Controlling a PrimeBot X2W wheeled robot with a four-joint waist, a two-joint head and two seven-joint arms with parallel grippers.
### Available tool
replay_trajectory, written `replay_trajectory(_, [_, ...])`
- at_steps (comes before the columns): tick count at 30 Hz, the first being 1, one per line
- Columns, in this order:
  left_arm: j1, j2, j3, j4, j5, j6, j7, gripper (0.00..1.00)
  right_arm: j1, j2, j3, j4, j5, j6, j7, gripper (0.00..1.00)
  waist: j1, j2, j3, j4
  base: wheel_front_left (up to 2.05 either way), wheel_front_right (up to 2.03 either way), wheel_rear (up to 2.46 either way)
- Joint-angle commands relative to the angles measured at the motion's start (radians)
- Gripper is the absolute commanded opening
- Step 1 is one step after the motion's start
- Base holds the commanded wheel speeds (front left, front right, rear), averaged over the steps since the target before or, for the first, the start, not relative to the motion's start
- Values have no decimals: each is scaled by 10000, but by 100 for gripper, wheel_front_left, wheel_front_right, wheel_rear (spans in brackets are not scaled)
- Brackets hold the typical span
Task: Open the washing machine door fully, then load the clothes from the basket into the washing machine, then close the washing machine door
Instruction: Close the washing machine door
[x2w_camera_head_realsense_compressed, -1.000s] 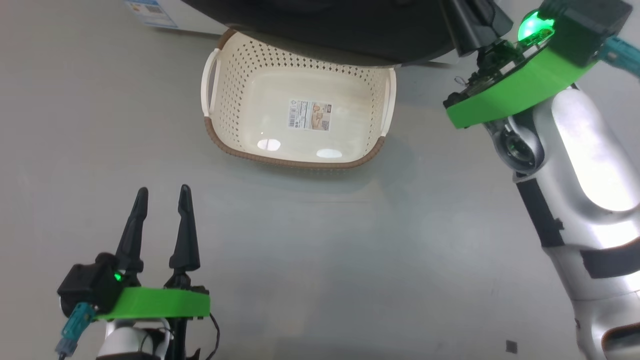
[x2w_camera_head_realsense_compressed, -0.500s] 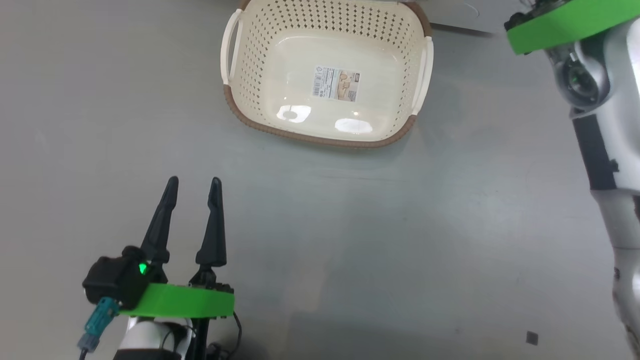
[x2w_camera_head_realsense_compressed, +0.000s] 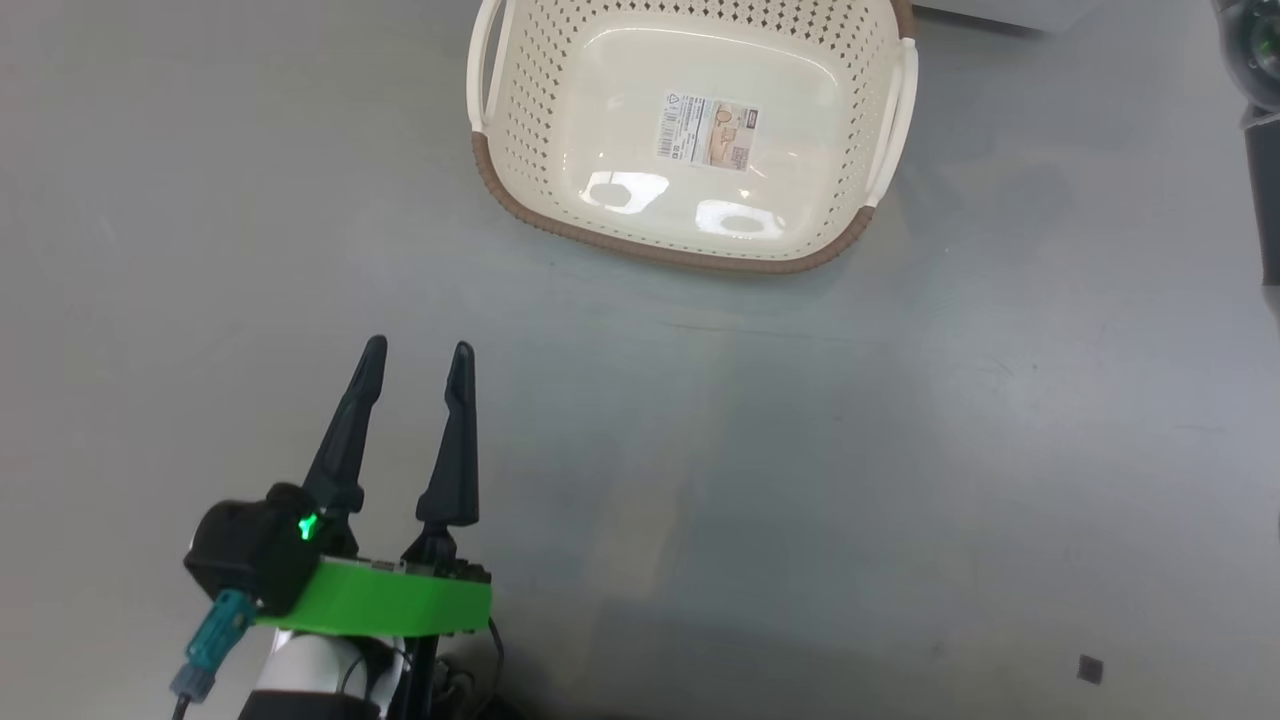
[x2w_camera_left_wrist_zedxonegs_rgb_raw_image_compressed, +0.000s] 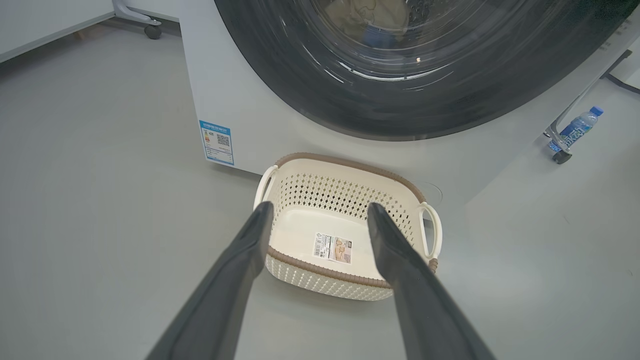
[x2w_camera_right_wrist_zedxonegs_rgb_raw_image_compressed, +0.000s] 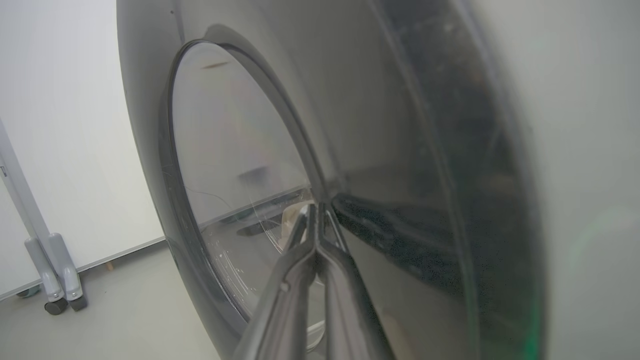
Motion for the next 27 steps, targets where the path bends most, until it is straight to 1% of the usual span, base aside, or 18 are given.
replay_trajectory(1, [82, 102, 290, -309, 70, 6, -69, 100, -472, -140, -344, -85, -61, -149, -3, 0, -1, 0, -17, 25, 0, 0, 0])
replay_trajectory(9, [-53, 102, 518, -266, 99, 6, -69, 100, -280, -33, -326, -161, -76, -149, -3, 0, -1, 0, -194, -265, 0, 0, 0])
replay_trajectory(16, [-253, 102, 827, 28, 110, 6, -69, 100, 452, 243, -149, -622, 119, -149, -3, 0, -1, 0, -681, -819, 0, 0, 0])
replay_trajectory(19, [-340, 102, 991, 229, 17, 6, -69, 100, 924, 286, -45, -889, 199, -149, -3, 30, -1, 0, -997, -1086, 0, 0, 0])
replay_trajectory(21, [-363, 102, 1133, 385, -84, 6, -69, 100, 1290, 297, 34, -1077, 206, -149, -3, 43, -1, 0, -1239, -1265, 0, 0, 0])
replay_trajectory(23, [-351, 102, 1254, 540, -172, 6, -69, 100, 1683, 294, 150, -1279, 149, -149, -3, 53, -1, 0, -1521, -1461, 0, 0, 0])
replay_trajectory(24, [-326, 102, 1328, 618, -219, 6, -69, 100, 1889, 311, 192, -1378, 138, -149, -3, 65, -1, 0, -1686, -1572, 0, 0, 0])
replay_trajectory(25, [-307, 102, 1389, 688, -251, 6, -69, 100, 2091, 318, 203, -1482, 141, -149, -3, 74, -1, 0, -1818, -1650, 0, 0, 0])
replay_trajectory(26, [-307, 102, 1389, 688, -251, 6, -69, 100, 2091, 318, 203, -1482, 141, -149, -3, 74, -1, 0, -1818, -1650, 0, 0, 0])
replay_trajectory(27, [-276, 102, 1463, 774, -253, 6, -69, 100, 2301, 334, 203, -1584, 133, -149, -3, 80, -1, 0, -1993, -1746, 0, 0, 0])
